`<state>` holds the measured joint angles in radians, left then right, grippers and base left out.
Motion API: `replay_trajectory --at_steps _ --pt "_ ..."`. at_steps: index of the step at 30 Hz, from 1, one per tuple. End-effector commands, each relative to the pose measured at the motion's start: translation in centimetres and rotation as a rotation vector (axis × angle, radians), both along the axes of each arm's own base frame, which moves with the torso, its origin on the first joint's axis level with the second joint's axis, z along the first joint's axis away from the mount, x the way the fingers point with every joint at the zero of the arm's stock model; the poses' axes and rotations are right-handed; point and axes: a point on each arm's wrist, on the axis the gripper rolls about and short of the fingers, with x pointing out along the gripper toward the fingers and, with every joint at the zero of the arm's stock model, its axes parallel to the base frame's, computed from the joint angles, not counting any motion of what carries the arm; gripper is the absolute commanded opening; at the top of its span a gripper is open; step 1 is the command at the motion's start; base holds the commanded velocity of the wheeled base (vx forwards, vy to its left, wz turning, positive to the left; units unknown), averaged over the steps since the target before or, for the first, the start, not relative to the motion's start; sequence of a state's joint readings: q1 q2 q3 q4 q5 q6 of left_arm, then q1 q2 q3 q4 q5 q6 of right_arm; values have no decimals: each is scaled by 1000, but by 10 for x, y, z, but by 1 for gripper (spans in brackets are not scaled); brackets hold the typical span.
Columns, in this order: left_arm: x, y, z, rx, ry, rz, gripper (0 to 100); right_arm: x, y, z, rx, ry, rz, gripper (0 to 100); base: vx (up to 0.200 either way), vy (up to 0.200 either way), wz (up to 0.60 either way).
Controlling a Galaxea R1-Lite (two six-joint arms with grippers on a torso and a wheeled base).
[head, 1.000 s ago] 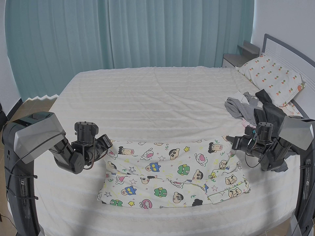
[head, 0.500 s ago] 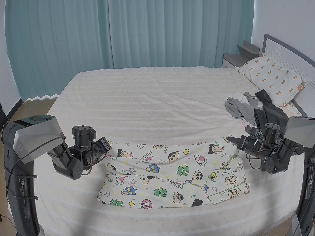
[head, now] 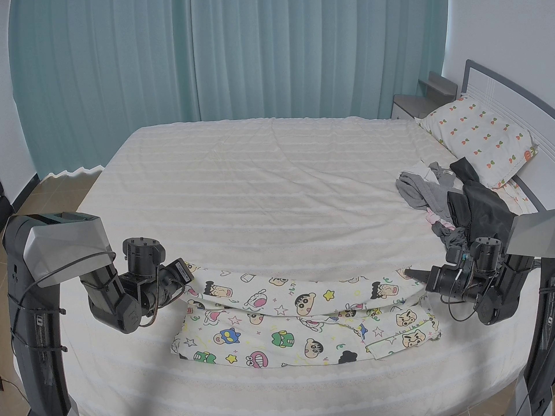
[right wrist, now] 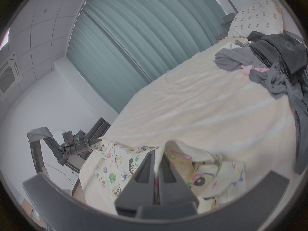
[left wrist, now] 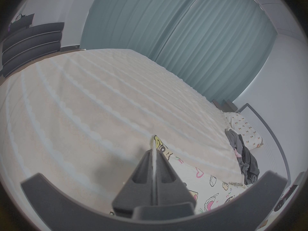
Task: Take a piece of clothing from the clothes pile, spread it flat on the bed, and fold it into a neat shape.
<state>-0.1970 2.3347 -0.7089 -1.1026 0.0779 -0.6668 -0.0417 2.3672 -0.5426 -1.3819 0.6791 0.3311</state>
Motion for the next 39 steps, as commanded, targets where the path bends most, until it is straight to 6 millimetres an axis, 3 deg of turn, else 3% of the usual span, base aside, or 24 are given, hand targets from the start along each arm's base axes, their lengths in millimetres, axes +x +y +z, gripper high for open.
replay_trajectory --at_steps 1,6,13,14,15,25,34,37,39 --pt "-8 0 -16 12 62 -3 0 -14 2 -24 -20 90 17 0 0 0 0" --pt "-12 0 -32 22 110 -6 0 -20 1 -41 -40 140 19 0 0 0 0" --pt "-15 1 -39 26 137 -6 0 -30 -3 -48 -43 185 7 0 0 0 0" --pt "-15 1 -39 27 138 -6 0 -31 -3 -50 -44 193 6 100 0 0 0" --pt "-15 1 -40 28 140 -4 100 -31 -4 -50 -47 194 1 100 0 0 0" --pt "-28 10 -26 -36 119 42 100 -42 -22 -40 -85 137 -99 100 0 0 0" --pt "-43 38 10 -280 67 122 100 -60 -40 2 -86 20 -179 100 0 0 0" --pt "-47 41 16 -346 67 139 100 -58 -41 12 -85 -16 -182 100 0 0 0" --pt "-60 45 30 -484 83 107 100 -55 -33 29 -70 -68 -168 100 0 0 0"
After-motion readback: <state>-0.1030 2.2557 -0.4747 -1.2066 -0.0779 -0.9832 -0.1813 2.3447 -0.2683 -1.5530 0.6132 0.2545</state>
